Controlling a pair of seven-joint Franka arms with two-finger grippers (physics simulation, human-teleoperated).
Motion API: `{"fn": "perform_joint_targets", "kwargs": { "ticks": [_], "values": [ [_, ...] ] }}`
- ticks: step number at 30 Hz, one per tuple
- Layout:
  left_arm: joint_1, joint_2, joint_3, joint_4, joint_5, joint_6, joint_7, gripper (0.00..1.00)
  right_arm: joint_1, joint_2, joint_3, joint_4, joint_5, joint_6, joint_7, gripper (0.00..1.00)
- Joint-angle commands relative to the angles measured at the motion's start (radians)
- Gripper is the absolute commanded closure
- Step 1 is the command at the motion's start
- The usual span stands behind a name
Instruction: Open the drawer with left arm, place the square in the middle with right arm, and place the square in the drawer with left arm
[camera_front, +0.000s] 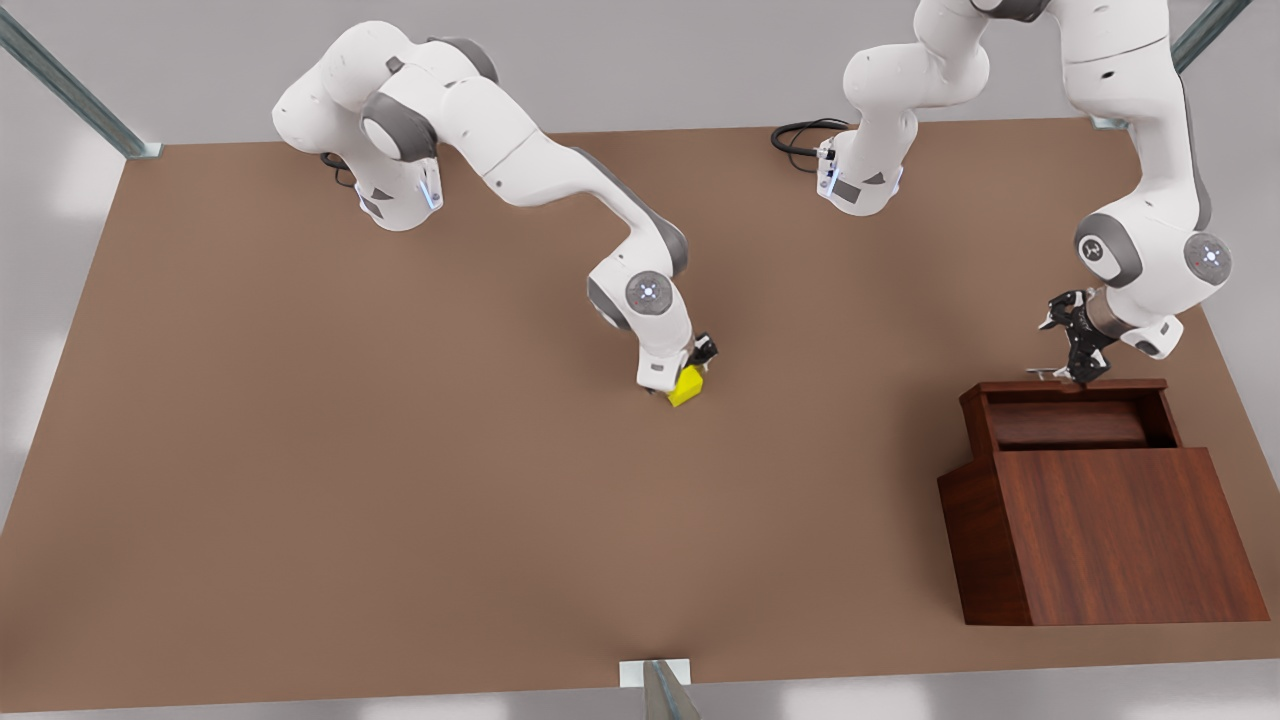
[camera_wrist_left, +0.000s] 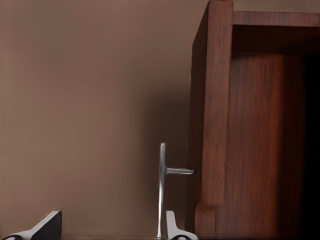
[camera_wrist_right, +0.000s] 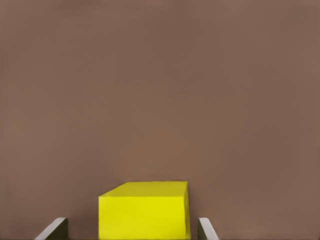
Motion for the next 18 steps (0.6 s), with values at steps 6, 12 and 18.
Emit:
{"fn": "perform_joint_targets", "kwargs": {
  "ticks": [6,12,18],
  "values": [
    [0.0,-0.028,0.009,-0.002,0.005,-0.039,0.0,0.0,-0.161,-0.296,-0.051,-0.145,-0.025,-0.166,0.006,0.0],
    [-0.054,-0.138,0.008,0.047,0.065,-0.175,0.264,0.0,-0.816,-0.578,0.086,-0.11,-0.219,-0.772,-0.159,0.0],
    [-0.143,0.041,-0.28,0.526,0.013,-0.451,0.554,0.0,-1.063,-0.62,0.179,-0.003,-0.312,-0.844,-0.34,0.0]
  ]
}}
